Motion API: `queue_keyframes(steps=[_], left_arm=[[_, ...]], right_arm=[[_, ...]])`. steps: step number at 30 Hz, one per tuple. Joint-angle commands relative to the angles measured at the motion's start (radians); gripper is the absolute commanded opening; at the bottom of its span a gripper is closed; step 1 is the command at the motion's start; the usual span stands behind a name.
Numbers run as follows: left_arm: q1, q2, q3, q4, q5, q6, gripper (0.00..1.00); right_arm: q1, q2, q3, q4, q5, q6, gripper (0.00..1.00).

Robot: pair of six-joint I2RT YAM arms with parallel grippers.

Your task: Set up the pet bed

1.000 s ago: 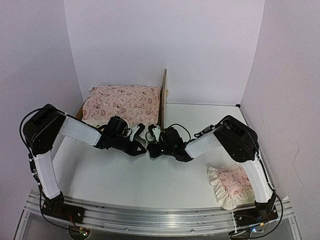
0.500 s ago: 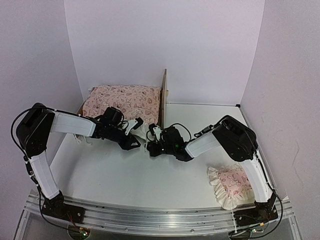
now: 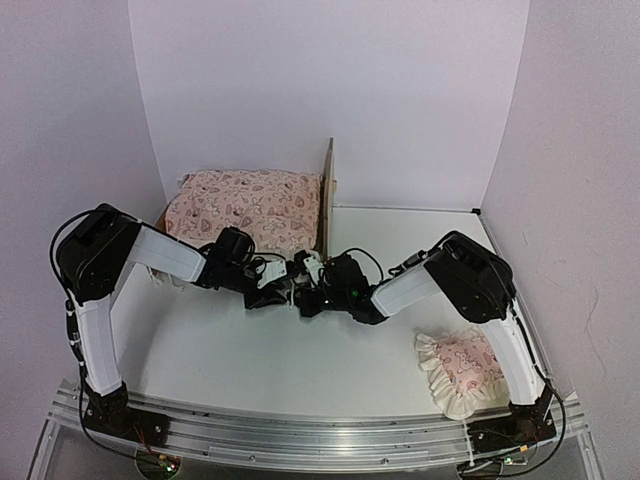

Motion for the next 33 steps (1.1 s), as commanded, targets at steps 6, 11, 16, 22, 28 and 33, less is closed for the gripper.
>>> queue_keyframes(steps=[6,11,16,22,28,33], left_arm=[[0.003,0.067,0.109,-0.032,0.013,-0.029,0.33],[0.016,0.093,0.174,-0.131,0.058,-0.040,0.29],[0.030,0.121,0.234,-0.246,0.126,0.017,0.25],[0.033,0.132,0.270,-0.312,0.182,0.075,0.06],[0.035,0.121,0.263,-0.291,0.134,0.050,0.00],[0.038,0.103,0.241,-0.240,0.047,-0.013,0.00]], right_arm=[[0.002,-0.015,-0.029,-0.002,-0.028,-0.042,0.00],[0.002,-0.025,-0.039,0.000,-0.026,-0.067,0.00],[0.002,-0.029,-0.046,0.009,-0.029,-0.092,0.00],[0.002,-0.032,-0.050,0.013,-0.033,-0.111,0.00],[0.002,-0.042,-0.058,0.013,-0.025,-0.114,0.00],[0.001,-0.116,-0.101,0.011,-0.002,-0.129,0.07]])
